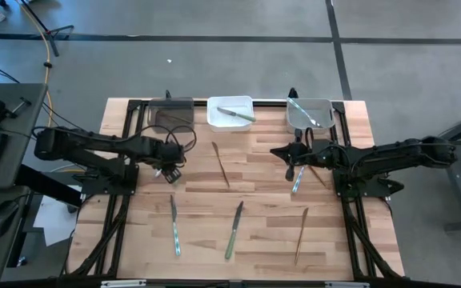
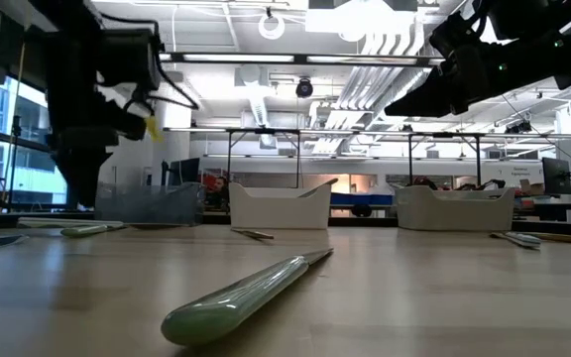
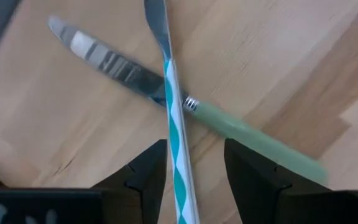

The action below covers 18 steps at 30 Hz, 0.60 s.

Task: Sort silverware by color (type)
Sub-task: Put the blue patterned knife into the gray bin

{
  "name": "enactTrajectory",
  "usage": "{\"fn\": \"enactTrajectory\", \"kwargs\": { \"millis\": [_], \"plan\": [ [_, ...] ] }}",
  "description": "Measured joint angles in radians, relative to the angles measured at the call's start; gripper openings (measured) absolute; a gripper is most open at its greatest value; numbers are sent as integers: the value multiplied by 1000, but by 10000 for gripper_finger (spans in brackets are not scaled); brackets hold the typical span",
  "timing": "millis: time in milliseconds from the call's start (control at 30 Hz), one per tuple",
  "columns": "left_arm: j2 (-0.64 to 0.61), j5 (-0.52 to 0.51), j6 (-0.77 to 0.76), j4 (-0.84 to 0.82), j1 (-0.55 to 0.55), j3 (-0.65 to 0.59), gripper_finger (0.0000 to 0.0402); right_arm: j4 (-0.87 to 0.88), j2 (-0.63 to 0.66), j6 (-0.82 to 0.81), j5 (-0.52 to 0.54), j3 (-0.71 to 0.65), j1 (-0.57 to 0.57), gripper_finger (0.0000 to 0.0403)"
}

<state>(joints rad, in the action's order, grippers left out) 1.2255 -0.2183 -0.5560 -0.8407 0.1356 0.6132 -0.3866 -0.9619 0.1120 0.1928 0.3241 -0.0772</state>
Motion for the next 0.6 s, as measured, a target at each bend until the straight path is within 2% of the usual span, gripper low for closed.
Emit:
{"fn": "enactTrajectory", "kwargs": {
  "millis": [467, 600],
  "plan": [
    [0, 17, -16, 56, 63, -79, 138, 0, 0, 19, 0, 0, 0, 0],
    [13, -29, -25, 59, 63, -78, 126, 0, 0, 19, 0, 0, 0, 0]
  ]
}}
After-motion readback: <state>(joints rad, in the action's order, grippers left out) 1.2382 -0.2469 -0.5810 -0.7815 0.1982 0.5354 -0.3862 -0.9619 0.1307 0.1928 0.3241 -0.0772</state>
